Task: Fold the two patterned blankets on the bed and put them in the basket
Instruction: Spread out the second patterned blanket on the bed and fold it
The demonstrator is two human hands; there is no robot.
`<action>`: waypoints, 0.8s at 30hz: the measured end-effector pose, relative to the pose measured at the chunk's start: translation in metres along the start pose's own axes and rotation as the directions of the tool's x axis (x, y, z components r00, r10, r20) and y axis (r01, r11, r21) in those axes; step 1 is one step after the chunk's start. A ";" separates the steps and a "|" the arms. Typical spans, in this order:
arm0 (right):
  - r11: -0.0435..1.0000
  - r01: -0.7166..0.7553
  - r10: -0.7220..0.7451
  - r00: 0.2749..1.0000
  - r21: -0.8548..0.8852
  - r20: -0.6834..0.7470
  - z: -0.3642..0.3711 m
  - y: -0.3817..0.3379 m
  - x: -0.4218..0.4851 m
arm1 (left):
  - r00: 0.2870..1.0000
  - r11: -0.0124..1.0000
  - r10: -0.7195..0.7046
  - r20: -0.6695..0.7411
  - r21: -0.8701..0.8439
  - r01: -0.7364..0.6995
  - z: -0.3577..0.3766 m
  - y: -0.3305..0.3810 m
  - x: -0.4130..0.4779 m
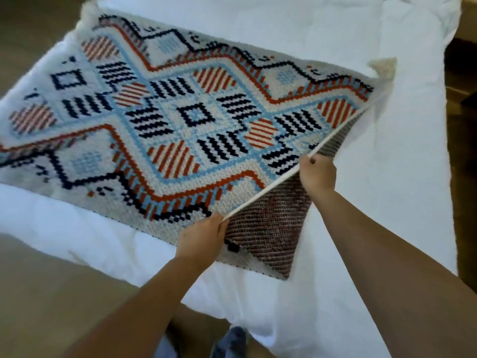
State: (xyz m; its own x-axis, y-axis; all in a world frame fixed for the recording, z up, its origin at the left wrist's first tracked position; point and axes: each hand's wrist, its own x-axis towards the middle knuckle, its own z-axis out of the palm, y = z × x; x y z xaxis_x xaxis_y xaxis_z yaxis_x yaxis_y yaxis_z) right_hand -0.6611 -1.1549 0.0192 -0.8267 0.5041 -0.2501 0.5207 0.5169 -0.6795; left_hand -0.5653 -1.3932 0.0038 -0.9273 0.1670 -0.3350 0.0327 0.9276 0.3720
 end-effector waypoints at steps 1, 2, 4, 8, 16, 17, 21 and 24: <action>1.000 0.015 -0.015 1.000 0.006 0.007 0.011 -0.013 -0.003 | 1.000 1.000 -0.015 0.004 -0.010 0.015 -0.010 -0.015 -0.001; 1.000 0.030 -0.030 1.000 0.005 0.009 0.021 -0.027 -0.006 | 1.000 1.000 -0.025 0.002 -0.012 0.025 -0.019 -0.028 -0.001; 0.997 0.073 -0.073 0.997 -0.020 0.019 0.044 -0.059 -0.012 | 0.999 0.999 -0.040 -0.032 -0.003 0.040 -0.039 -0.057 -0.001; 0.989 0.145 -0.143 0.988 -0.031 0.064 0.099 -0.128 -0.026 | 0.995 0.998 -0.058 -0.077 -0.036 0.055 -0.082 -0.126 -0.001; 0.983 0.171 -0.167 0.984 -0.063 0.057 0.241 -0.273 -0.075 | 0.973 0.971 -0.191 -0.131 -0.169 0.168 -0.179 -0.311 0.003; 0.987 0.156 -0.152 0.986 -0.050 0.063 0.259 -0.286 -0.078 | 0.975 0.971 -0.190 -0.116 -0.167 0.170 -0.190 -0.333 0.004; 0.990 0.139 -0.135 0.983 -0.018 0.122 0.328 -0.339 -0.092 | 0.973 0.966 -0.217 -0.073 -0.161 0.203 -0.220 -0.409 0.013; 0.980 0.198 -0.194 0.970 -0.010 0.149 0.375 -0.376 -0.097 | 0.960 0.962 -0.260 -0.101 -0.115 0.248 -0.233 -0.460 0.024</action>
State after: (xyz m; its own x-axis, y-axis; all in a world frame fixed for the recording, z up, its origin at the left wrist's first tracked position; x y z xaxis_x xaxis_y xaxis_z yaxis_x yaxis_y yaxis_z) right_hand -0.8568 -1.6576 0.0397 -0.9343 0.2856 -0.2134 0.3493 0.6135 -0.7082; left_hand -0.6895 -1.8942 0.0265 -0.9366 -0.1144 -0.3313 -0.2417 0.8952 0.3743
